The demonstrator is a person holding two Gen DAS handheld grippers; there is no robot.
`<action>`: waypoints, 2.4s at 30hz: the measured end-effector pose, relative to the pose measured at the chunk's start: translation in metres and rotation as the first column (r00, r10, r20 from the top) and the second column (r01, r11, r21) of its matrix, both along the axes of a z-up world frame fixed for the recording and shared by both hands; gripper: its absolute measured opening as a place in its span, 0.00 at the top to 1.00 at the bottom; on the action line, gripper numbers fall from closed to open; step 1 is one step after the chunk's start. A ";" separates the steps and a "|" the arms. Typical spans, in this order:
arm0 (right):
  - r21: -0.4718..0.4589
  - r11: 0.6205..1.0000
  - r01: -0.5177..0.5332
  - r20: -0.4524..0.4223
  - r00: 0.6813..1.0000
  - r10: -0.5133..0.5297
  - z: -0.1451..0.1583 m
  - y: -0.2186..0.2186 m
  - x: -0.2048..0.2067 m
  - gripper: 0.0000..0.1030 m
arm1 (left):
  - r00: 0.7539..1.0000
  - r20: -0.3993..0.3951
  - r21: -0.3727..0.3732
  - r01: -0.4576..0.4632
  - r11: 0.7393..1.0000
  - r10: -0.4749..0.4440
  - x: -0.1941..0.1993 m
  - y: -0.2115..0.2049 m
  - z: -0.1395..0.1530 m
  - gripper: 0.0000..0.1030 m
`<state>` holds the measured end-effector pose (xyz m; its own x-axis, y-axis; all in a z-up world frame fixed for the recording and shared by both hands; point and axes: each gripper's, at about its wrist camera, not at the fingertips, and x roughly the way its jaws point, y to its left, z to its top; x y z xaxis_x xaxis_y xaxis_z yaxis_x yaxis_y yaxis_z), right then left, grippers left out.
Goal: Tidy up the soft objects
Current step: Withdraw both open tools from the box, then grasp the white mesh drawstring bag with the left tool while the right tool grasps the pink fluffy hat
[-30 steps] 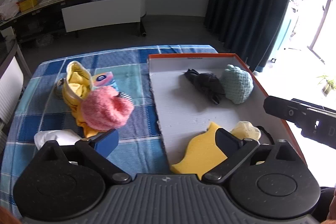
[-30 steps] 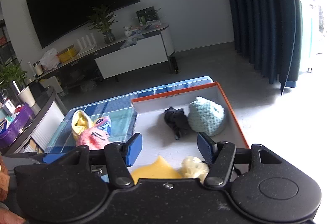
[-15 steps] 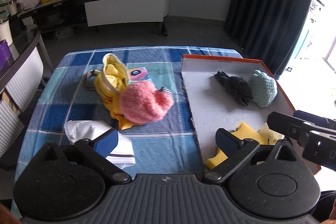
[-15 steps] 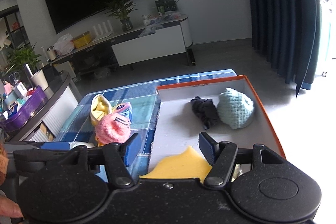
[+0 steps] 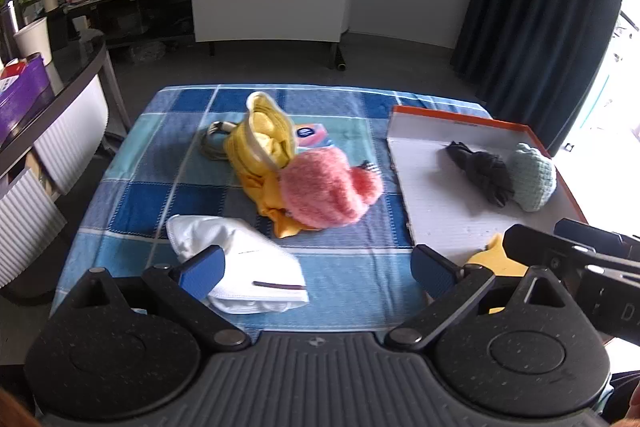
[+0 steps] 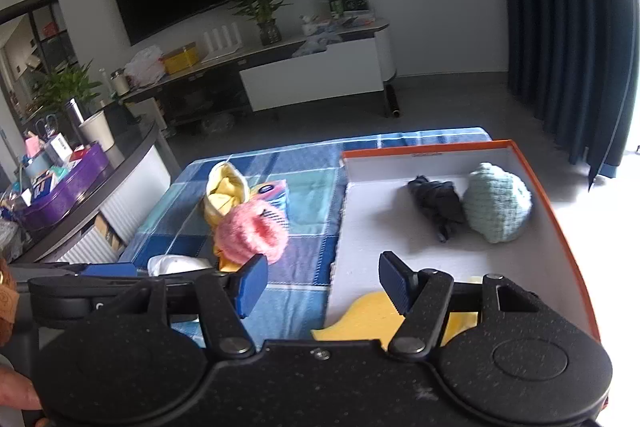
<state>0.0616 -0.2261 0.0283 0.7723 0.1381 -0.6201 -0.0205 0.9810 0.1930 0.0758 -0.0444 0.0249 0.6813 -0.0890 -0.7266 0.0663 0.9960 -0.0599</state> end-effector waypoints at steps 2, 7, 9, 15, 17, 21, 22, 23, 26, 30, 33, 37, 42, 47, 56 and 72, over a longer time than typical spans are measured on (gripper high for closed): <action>-0.003 1.000 -0.014 -0.005 1.000 0.014 -0.002 0.006 0.002 0.27 | 1.000 -0.001 -0.002 -0.012 1.000 0.012 -0.001 0.006 -0.001 0.01; -0.003 0.999 -0.049 -0.017 0.999 0.049 -0.006 0.018 0.007 0.27 | 0.999 -0.009 -0.007 -0.039 0.999 0.039 -0.005 0.022 -0.005 0.01; -0.003 0.998 -0.063 -0.022 0.998 0.063 -0.008 0.023 0.009 0.27 | 0.999 -0.012 -0.005 -0.046 0.999 0.046 -0.006 0.028 -0.006 0.01; -0.005 0.995 -0.098 -0.032 0.995 0.098 -0.014 0.036 0.012 0.27 | 0.996 -0.027 -0.009 -0.086 0.996 0.086 -0.009 0.047 -0.015 0.01; -0.002 0.995 -0.103 -0.036 0.994 0.103 -0.015 0.037 0.012 0.27 | 0.995 -0.032 -0.010 -0.097 0.995 0.097 -0.009 0.054 -0.018 0.00; 0.004 0.995 -0.103 -0.045 0.994 0.103 -0.020 0.036 0.012 0.27 | 0.991 -0.054 -0.028 -0.123 0.992 0.121 -0.009 0.064 -0.027 0.00; 0.005 0.995 -0.101 -0.048 0.994 0.101 -0.021 0.036 0.013 0.27 | 0.990 -0.061 -0.029 -0.126 0.992 0.124 -0.009 0.065 -0.030 0.00; 0.006 0.995 -0.099 -0.051 0.994 0.099 -0.022 0.035 0.013 0.27 | 0.990 -0.066 -0.031 -0.123 0.992 0.121 -0.008 0.066 -0.033 0.00; 0.012 0.996 -0.092 -0.055 0.994 0.092 -0.025 0.031 0.013 0.27 | 0.991 -0.067 -0.030 -0.117 0.993 0.115 -0.007 0.066 -0.039 0.00; 0.023 0.997 -0.080 -0.064 0.995 0.081 -0.029 0.026 0.015 0.27 | 0.992 -0.057 -0.044 -0.119 0.992 0.116 -0.005 0.069 -0.043 0.00; 0.026 0.997 -0.079 -0.067 0.995 0.080 -0.031 0.025 0.015 0.27 | 0.991 -0.063 -0.066 -0.124 0.990 0.120 -0.001 0.072 -0.044 0.00; 0.032 0.997 -0.075 -0.071 0.995 0.077 -0.033 0.023 0.016 0.27 | 0.987 -0.090 -0.147 -0.149 0.978 0.137 0.003 0.081 -0.050 0.00; 0.035 0.997 -0.072 -0.074 0.994 0.074 -0.035 0.021 0.018 0.27 | 0.976 -0.130 -0.168 -0.194 0.967 0.173 0.010 0.088 -0.064 0.00; 0.035 0.997 -0.070 -0.081 0.994 0.073 -0.037 0.020 0.020 0.27 | 0.975 -0.135 -0.210 -0.202 0.957 0.176 0.026 0.089 -0.067 0.00; 0.012 0.997 -0.082 -0.082 0.993 0.083 -0.035 0.023 0.026 0.26 | 0.988 -0.100 -0.275 -0.141 0.951 0.117 0.052 0.074 -0.067 0.41; -0.053 0.965 -0.257 -0.096 0.963 0.251 -0.040 0.077 0.093 0.12 | 0.991 -0.028 -0.115 -0.131 0.985 0.129 0.025 0.111 -0.035 0.49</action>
